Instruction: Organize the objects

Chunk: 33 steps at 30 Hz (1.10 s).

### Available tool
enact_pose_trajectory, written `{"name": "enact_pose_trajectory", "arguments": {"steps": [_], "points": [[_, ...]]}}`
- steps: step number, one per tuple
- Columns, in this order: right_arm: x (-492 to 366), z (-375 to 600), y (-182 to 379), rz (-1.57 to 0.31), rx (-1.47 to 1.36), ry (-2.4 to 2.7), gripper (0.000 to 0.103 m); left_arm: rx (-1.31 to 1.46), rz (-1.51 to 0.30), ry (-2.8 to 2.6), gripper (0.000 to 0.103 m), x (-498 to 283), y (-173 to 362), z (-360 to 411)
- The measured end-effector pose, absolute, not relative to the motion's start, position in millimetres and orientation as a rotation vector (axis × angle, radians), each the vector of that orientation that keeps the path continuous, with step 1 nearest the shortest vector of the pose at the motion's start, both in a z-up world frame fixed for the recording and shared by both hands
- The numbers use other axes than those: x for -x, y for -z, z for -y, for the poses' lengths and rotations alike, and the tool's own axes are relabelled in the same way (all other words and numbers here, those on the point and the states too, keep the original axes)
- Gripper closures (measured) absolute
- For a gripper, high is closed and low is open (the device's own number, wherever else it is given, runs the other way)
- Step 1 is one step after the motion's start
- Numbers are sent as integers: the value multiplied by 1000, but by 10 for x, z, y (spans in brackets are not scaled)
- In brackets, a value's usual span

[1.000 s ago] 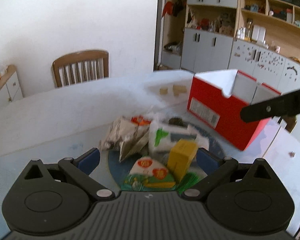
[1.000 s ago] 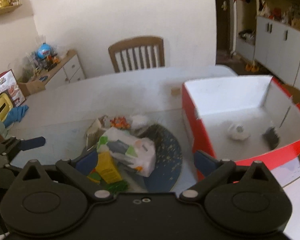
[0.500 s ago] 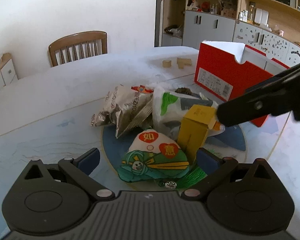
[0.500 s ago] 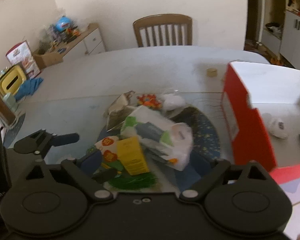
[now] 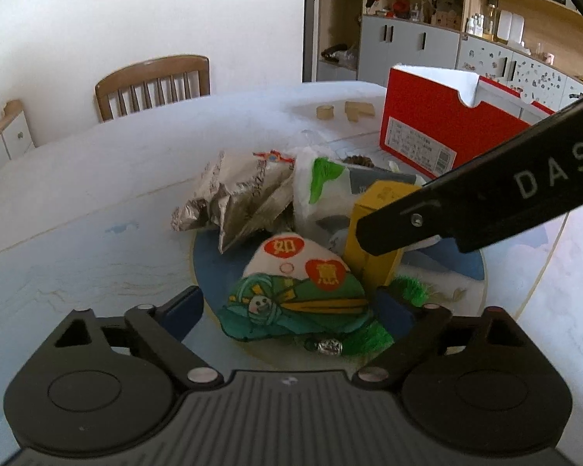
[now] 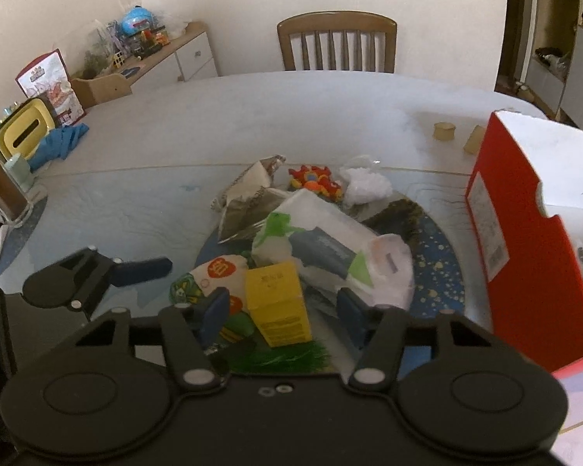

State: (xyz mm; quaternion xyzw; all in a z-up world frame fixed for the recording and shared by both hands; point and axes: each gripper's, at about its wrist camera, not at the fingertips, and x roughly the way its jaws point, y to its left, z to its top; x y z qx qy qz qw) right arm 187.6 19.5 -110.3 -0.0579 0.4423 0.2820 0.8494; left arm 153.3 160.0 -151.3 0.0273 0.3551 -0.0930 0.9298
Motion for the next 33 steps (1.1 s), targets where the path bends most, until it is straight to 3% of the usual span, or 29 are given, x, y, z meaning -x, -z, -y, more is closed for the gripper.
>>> {"name": "enact_pose_trajectory", "arguments": {"steps": [3, 5, 7, 10, 14, 19, 21, 24, 26, 28, 30, 33], "points": [[-1871, -208, 1118, -931, 126, -588, 50, -47, -723, 188, 14, -1520, 1505, -1609], [-1883, -199, 1128, -936, 123, -585, 61, -48, -717, 184, 14, -1514, 1490, -1615], [-1889, -194, 1133, -941, 119, -586, 64, -43, -718, 190, 27, -1516, 1475, -1616], [-1867, -201, 1129, -939, 121, -589, 72, -54, -722, 187, 27, -1513, 1468, -1593], [-1846, -183, 1119, -930, 126, -581, 74, -50, -721, 187, 30, -1500, 1438, -1597], [-1797, -110, 1060, -921, 106, -580, 74, -48, -726, 193, 51, -1491, 1366, -1596], [-1770, -75, 1028, -914, 104, -575, 74, -57, -730, 193, 53, -1491, 1349, -1593], [-1743, 0, 988, -914, 85, -569, 74, -94, -741, 190, 51, -1495, 1359, -1541], [-1717, 44, 962, -908, 82, -562, 74, -109, -730, 183, 45, -1470, 1339, -1502], [-1690, 89, 936, -902, 78, -554, 74, -99, -723, 192, 28, -1455, 1325, -1477], [-1673, 141, 922, -903, 67, -546, 74, -119, -717, 194, 19, -1444, 1332, -1423], [-1635, 220, 899, -901, 56, -534, 74, -166, -728, 205, 19, -1475, 1397, -1309]]}}
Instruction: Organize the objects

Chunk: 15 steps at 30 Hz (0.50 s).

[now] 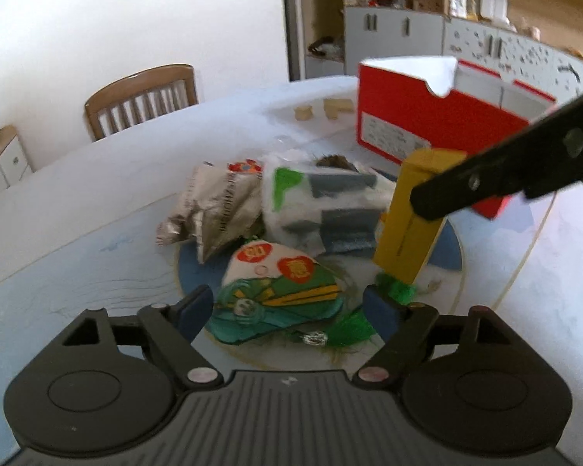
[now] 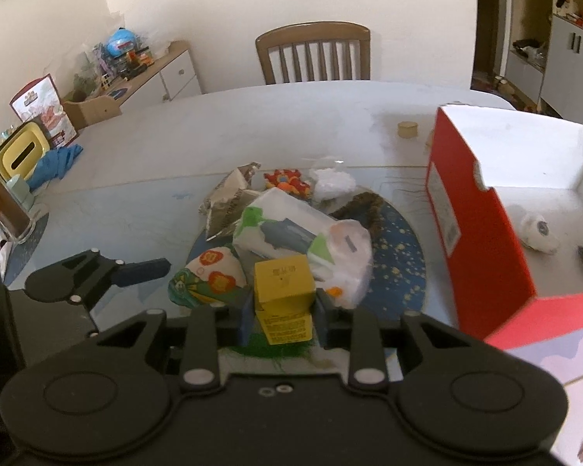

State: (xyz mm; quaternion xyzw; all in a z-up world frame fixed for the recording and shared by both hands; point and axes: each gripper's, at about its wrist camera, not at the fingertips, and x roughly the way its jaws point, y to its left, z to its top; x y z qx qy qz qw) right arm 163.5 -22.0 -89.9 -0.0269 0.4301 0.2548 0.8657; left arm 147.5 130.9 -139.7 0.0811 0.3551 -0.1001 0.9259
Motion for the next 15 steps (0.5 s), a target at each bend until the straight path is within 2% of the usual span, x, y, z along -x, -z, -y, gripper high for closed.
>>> {"name": "enact_pose_trajectory", "arguments": {"steps": [11, 12, 13, 15], "points": [[-1490, 487, 737, -878, 50, -495, 74, -195, -740, 154, 19, -1633, 1525, -1233], [-1483, 512, 724, -876, 47, -493, 74, -183, -739, 154, 20, -1630, 1516, -1243], [-1479, 522, 713, -875, 45, -491, 74, -175, -738, 153, 26, -1624, 1506, -1252], [-1471, 555, 692, -872, 41, -489, 74, -166, -742, 151, 28, -1619, 1494, -1264]]}}
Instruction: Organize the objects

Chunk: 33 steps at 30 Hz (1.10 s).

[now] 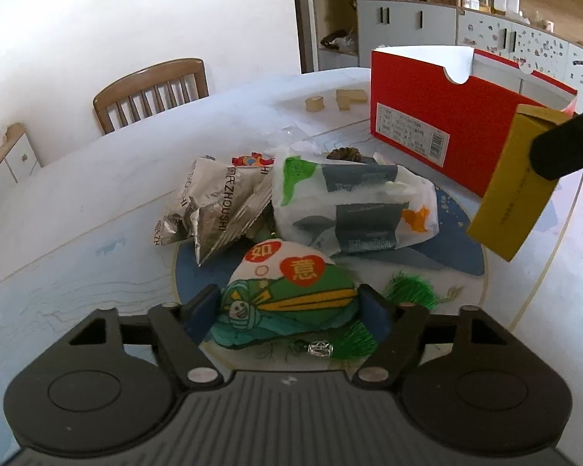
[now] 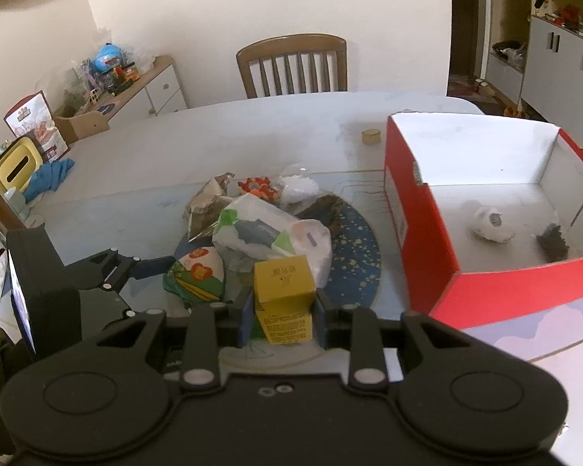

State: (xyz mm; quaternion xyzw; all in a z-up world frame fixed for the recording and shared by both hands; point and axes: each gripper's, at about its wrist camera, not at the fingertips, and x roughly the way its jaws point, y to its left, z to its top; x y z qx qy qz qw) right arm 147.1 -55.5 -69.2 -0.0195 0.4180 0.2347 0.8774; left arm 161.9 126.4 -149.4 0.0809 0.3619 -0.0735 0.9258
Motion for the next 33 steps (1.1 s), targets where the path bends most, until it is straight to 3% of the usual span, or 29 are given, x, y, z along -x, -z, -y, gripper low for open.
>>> {"name": "enact_pose_trajectory", "arguments": {"steps": [7, 19, 33], "points": [[-1453, 714, 592, -862, 17, -489, 74, -121, -750, 152, 33, -1562, 1378, -1280], [-1590, 1208, 226, -803, -29, -491, 74, -52, -724, 149, 33, -1408, 621, -1276], [-1915, 1964, 64, -734, -41, -488, 74, -74, -677, 159, 33, -1647, 67, -742]]}}
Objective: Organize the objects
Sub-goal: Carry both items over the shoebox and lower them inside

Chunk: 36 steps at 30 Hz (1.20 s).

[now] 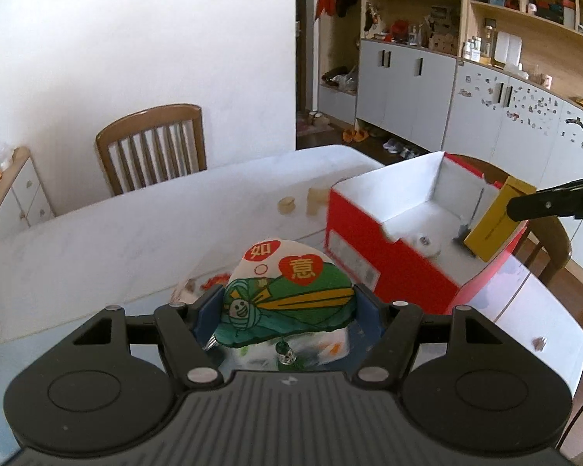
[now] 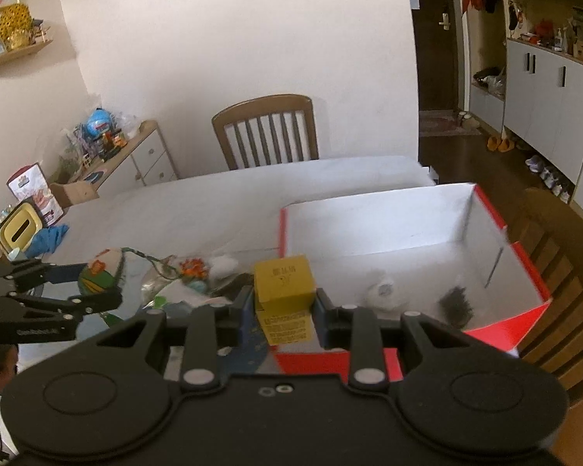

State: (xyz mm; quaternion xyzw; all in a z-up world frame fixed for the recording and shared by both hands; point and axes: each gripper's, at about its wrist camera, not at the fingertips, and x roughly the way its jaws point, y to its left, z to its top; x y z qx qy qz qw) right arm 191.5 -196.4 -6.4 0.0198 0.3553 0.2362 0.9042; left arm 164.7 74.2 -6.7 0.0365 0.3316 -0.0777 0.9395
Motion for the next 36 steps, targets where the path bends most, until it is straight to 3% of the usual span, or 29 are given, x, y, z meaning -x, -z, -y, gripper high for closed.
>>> {"name": "enact_pose_trajectory", "arguments": {"steps": [22, 36], "points": [[-2691, 3086, 165, -722, -56, -444, 74, -113, -680, 262, 33, -2606, -125, 885], [-3229, 2924, 484, -794, -12, -476, 74, -208, -802, 183, 32, -3155, 490, 1144]]}}
